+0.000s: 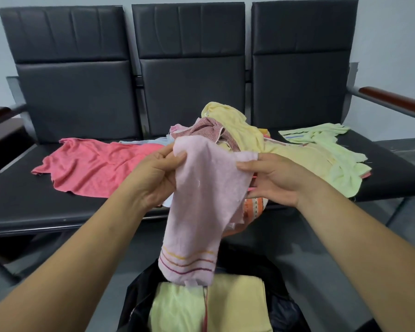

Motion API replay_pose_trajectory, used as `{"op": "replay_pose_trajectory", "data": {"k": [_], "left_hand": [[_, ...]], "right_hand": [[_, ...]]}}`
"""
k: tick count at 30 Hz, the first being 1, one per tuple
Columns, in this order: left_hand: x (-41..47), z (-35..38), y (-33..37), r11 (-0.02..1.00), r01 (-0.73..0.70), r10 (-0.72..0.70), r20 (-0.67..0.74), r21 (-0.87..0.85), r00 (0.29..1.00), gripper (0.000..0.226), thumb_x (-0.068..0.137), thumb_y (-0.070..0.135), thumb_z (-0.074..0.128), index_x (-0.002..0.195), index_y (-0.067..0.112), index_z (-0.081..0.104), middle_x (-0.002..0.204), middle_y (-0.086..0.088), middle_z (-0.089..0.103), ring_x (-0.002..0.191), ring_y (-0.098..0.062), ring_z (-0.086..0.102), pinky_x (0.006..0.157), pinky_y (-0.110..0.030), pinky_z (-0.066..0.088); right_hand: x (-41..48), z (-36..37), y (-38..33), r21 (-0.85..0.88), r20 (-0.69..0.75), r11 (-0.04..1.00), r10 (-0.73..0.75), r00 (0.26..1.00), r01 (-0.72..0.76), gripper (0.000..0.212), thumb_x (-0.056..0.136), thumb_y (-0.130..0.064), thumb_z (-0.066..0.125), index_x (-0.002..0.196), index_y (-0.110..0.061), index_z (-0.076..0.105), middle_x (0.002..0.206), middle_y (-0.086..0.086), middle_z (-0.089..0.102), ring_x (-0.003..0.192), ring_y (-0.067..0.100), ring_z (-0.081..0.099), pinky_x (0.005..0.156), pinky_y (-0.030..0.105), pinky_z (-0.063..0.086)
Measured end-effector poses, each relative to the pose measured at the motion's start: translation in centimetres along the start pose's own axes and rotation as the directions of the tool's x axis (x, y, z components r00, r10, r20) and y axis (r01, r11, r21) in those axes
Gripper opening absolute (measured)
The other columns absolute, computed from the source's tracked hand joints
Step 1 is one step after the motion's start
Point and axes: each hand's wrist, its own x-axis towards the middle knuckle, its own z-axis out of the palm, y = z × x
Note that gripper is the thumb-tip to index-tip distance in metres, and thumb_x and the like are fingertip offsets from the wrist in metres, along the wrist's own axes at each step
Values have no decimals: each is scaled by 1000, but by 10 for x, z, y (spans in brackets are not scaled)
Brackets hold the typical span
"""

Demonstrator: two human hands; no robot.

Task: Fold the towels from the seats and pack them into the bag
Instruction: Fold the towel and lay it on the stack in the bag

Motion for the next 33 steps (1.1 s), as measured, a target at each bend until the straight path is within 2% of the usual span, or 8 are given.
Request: {"op": "replay_pose_trajectory", "data": {"k": [4,7,11,15,18,23,30,33], "left_hand": [[-3,-14,2,935,-54,100,-116,349,988,19,98,-1,53,111,4,66,94,-13,76,86,-19,71,81,-32,60],[-7,-18,4,697,-38,145,-89,716,985,12,103,15,57,103,7,66,96,-30,71,82,-27,64,86,-54,56],[-10,-7,1,819,70,88,-244,570,966,20,104,20,54,95,7,66,83,-14,69,67,-18,68,61,-31,61],[-9,-4,3,974,116,-76,-202,193,976,30,91,17,65,113,-3,67,95,-10,71,82,-19,68,73,-27,59],[-12,-8,1,952,101,-75,-102,289,992,43,80,5,68,122,-5,65,112,-17,73,100,-26,71,82,-27,59],[-14,-21,-1,508,18,147,-107,861,983,22,88,31,73,101,12,75,101,-19,74,85,-22,68,85,-39,55],[-17,-4,3,909,180,-79,-268,377,960,36,85,40,67,91,5,72,84,-11,72,67,-19,68,60,-27,58],[-17,-3,6,967,136,-112,-118,215,987,37,80,24,68,112,4,69,97,-9,74,82,-20,70,75,-29,61]], "right_hand": [[0,1,-1,-92,-158,996,-32,987,18,29,93,-7,66,122,-2,68,117,18,73,106,33,71,91,52,57],[2,8,1,181,-203,984,27,979,10,23,91,-2,67,114,2,69,110,16,75,96,24,74,85,37,61],[-3,10,-6,518,-96,854,122,988,-55,43,85,-21,73,121,3,67,115,13,73,107,22,71,90,37,59],[-7,14,-3,374,-32,927,50,998,-35,31,89,-7,63,117,7,66,114,19,72,98,24,74,84,34,61],[-2,7,5,100,-162,994,-34,986,51,23,92,3,62,114,5,69,111,22,73,102,32,72,85,42,61],[-5,2,10,-278,-260,958,-143,955,68,13,96,-14,67,107,-17,73,102,5,78,94,28,74,83,48,59],[-5,8,1,463,-109,886,36,993,18,37,87,-14,71,121,1,68,117,13,72,106,21,70,91,33,58],[-6,3,-2,445,-57,895,0,998,25,48,82,-7,68,129,4,63,129,16,68,120,21,66,97,32,55]]}}
